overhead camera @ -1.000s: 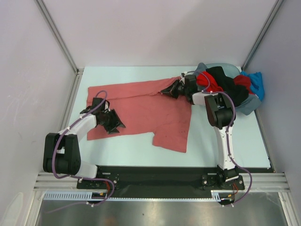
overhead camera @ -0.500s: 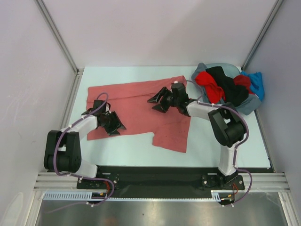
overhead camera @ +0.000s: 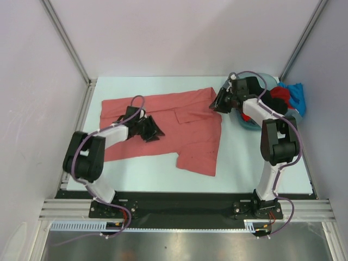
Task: Fold and stack the t-shirts
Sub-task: Fold the tshirt
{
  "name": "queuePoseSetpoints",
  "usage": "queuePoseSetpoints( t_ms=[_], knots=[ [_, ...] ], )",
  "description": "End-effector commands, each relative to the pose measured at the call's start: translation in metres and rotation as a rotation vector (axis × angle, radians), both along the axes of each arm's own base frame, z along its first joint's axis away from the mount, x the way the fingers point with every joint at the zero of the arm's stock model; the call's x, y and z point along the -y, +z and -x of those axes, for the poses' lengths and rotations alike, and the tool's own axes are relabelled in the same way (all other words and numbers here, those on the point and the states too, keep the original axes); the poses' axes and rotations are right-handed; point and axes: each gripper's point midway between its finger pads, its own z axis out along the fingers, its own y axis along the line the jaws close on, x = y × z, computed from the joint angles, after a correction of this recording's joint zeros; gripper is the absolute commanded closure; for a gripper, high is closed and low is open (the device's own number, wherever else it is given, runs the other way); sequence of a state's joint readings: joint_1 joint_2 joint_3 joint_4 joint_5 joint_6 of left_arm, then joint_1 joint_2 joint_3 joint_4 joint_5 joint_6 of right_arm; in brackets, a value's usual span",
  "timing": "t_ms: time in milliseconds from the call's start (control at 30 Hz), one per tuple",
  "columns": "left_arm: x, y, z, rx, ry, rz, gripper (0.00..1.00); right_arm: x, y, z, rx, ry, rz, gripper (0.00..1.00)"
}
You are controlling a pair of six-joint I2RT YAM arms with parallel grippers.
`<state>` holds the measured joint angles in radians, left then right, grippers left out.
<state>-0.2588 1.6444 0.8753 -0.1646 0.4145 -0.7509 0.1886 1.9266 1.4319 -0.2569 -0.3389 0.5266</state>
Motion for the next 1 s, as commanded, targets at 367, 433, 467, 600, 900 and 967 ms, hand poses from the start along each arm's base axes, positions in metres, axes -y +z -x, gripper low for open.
queuePoseSetpoints(
  t_ms=[367,433,467,600,900,967],
  knots=[
    [0.103,0.011,-0.136,0.211,0.043,0.188,0.52,0.013,-0.011,0.026,0.099,0.23,-0.003,0.43],
    [0.102,0.005,-0.139,0.198,0.059,0.176,0.53,0.012,-0.013,0.025,0.101,0.247,-0.014,0.42],
    [0.102,0.002,-0.139,0.189,0.061,0.174,0.53,0.012,-0.015,0.024,0.098,0.249,-0.015,0.41],
    [0.105,-0.008,-0.137,0.171,0.065,0.159,0.54,0.02,-0.018,0.018,0.107,0.24,0.012,0.4],
    [0.128,-0.015,-0.127,0.136,0.03,0.184,0.64,0.025,-0.03,0.009,0.123,0.301,0.051,0.38],
    [0.129,-0.018,-0.127,0.121,0.041,0.192,0.7,0.023,-0.034,0.006,0.127,0.321,0.037,0.39]
  ],
)
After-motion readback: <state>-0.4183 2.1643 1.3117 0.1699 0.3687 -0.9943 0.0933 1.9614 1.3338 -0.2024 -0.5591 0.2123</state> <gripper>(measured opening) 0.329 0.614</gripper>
